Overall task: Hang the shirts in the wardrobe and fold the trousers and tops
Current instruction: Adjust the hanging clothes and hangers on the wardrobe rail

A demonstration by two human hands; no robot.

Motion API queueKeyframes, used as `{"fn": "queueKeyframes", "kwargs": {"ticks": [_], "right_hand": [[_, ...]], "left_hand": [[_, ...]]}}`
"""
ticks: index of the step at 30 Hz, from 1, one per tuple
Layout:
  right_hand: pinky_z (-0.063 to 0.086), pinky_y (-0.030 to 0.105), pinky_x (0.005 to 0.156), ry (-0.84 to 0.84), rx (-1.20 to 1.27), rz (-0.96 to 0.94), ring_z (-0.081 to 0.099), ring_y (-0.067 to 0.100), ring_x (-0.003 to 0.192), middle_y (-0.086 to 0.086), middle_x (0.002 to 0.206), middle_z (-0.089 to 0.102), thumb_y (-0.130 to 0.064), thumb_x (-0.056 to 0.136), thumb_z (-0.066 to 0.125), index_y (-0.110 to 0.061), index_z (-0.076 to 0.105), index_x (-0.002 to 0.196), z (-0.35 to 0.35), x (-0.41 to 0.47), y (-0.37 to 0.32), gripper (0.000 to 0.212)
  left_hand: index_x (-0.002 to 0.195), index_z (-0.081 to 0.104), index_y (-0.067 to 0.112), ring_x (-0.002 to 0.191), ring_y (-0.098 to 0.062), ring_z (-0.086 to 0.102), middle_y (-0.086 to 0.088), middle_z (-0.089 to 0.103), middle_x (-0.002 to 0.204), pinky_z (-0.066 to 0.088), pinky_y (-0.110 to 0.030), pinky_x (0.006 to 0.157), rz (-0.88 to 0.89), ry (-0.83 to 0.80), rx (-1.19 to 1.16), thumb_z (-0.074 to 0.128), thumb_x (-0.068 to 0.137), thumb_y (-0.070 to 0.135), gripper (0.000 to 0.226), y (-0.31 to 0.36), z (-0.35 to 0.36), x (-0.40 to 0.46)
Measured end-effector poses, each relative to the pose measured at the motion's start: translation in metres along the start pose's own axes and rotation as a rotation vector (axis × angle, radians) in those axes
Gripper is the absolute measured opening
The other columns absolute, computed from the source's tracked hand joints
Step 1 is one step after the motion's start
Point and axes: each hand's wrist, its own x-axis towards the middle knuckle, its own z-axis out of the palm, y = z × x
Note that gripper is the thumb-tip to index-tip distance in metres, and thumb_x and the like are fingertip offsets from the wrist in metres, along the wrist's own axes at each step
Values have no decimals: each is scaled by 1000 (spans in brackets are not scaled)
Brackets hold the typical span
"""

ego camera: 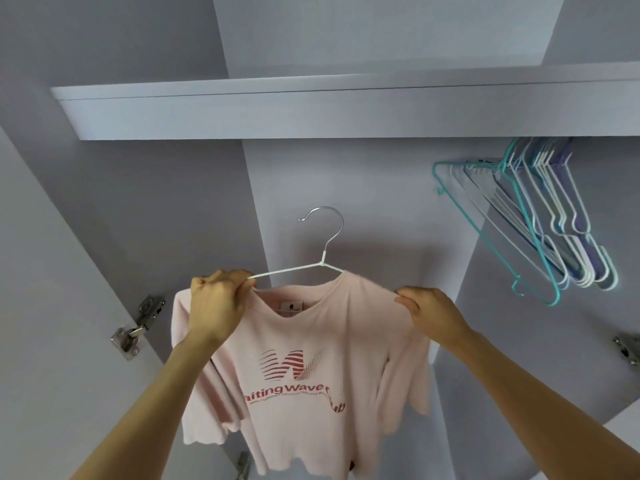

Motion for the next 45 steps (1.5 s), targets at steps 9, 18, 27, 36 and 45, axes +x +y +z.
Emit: {"fn": "queueKeyframes", "kwargs": {"ticks": [9, 18, 27, 36, 45], "right_hand": [[50, 42, 75, 356, 39, 109, 64, 37, 91, 17, 101, 68, -5, 86, 49, -6, 70, 102, 2, -12, 14, 26], [37, 29, 71, -82, -108, -129, 59, 27, 103, 0, 114, 63, -29, 97, 41, -21, 51, 121, 4, 17, -11, 27], [27, 31, 61, -137, 121, -11, 38, 20, 68, -8, 59, 34, -20, 94, 46, -22, 26, 60, 8, 30, -58, 40], [24, 21, 40, -19, 627, 348, 33, 12, 48, -2, 56, 37, -6, 86, 42, -17, 36, 57, 23, 70, -187, 31], [29, 28, 57, 245, 503, 211, 50, 29, 73, 13, 73, 54, -2, 89, 41, -10, 47, 68, 52, 110, -244, 23]], "left_hand": [[88, 68, 6, 83, -38, 60, -19, 66, 80, 32, -38, 75, -240, -67, 74, 52, 92, 6, 16, -14, 7, -16], [80, 71, 9, 81, -33, 64, -8, 71, 84, 40, -43, 83, -104, -75, -73, 56, 91, 7, 18, 1, 27, -1], [130, 53, 17, 124, -32, 44, -9, 48, 135, 28, -49, 106, -432, -132, -175, 51, 92, 11, 38, -16, 29, 37], [129, 46, -2, 113, -47, 41, -29, 40, 131, 34, -49, 88, -86, 475, -125, 53, 76, -5, 54, -33, -65, 82], [150, 4, 13, 143, -38, -5, -20, -2, 155, 3, -49, 116, 29, 411, 110, 49, 80, 5, 83, -51, -95, 124]]}}
